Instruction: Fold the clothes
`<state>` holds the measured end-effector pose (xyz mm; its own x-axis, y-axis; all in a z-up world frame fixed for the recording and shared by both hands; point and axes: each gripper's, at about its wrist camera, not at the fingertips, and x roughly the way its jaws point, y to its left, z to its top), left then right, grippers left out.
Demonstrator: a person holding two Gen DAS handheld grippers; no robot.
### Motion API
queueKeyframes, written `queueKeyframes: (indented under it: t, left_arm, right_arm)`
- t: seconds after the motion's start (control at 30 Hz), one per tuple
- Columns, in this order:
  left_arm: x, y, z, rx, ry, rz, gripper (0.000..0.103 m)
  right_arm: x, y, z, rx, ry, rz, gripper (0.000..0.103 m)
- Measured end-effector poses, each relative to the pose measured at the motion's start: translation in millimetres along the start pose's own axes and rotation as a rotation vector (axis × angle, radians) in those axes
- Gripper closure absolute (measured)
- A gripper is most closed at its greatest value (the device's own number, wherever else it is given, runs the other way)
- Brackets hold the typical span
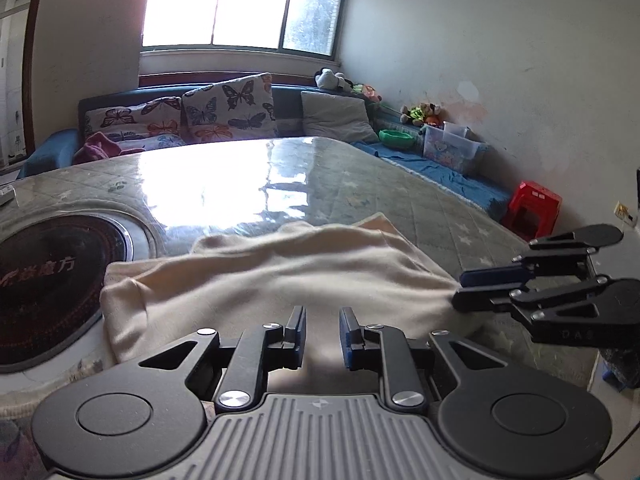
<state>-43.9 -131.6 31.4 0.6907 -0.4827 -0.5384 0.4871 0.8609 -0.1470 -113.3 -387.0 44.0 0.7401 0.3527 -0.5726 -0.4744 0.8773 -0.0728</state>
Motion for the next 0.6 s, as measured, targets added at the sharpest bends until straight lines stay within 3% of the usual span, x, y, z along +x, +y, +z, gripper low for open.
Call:
queueKeyframes:
  t: [0.27, 0.6]
  left_arm:
    - [36.5, 28.6, 22.0, -0.098, 0.061, 0.055, 0.082]
    - [42.4, 62.4, 38.9, -0.147, 0.065, 0.118, 0.082]
  right_arm:
    - [31.2, -11.1, 28.6, 0.001, 0.011, 0.053, 0.085]
    - [76.2, -25.2, 60.9, -0.003, 0.043, 0.082, 0.085]
